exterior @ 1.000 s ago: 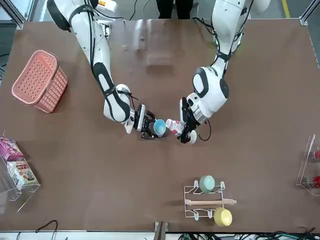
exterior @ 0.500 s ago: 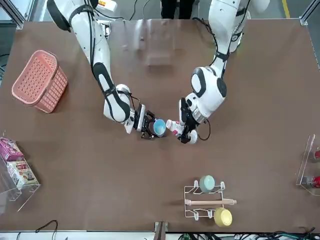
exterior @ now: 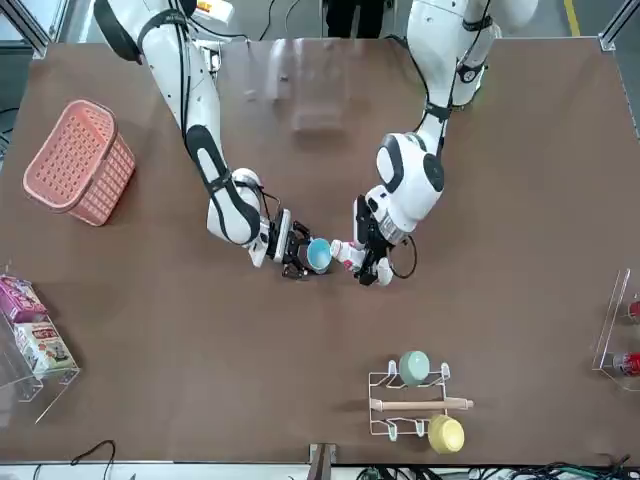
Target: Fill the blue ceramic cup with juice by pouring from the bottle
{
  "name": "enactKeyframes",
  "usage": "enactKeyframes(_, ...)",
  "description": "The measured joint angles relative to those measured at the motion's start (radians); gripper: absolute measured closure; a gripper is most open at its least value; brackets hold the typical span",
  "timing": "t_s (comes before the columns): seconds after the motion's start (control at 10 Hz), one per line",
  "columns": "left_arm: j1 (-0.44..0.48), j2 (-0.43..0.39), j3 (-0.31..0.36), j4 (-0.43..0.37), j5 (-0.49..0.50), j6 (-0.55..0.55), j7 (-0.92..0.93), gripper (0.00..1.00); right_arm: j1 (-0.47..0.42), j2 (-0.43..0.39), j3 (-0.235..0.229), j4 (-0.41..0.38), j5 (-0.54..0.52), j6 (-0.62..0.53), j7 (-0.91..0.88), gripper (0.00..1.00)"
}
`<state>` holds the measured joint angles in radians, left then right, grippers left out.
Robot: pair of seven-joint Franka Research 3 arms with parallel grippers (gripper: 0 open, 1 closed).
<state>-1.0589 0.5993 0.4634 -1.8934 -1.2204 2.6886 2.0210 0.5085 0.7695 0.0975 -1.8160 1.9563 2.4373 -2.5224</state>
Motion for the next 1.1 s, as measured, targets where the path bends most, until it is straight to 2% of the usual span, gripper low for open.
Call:
enactKeyframes(0.6, -0.069, 0.013, 0.065, 0.004, 0.000, 0.000, -0.026, 0.58, 0.000, 0.000, 0.000, 0.000, 0.000, 0.000, 0.000, 0.33)
enactKeyframes(0.9, -0.122, 0.029, 0.129, 0.005, 0.000, 0.000, -0.026, 0.58, 0.000, 0.000, 0.000, 0.000, 0.000, 0.000, -0.001, 0.33)
enactKeyframes(1.1, -0.133, 0.037, 0.136, 0.006, 0.000, 0.000, -0.032, 0.58, 0.000, 0.000, 0.000, 0.000, 0.000, -0.001, -0.001, 0.33)
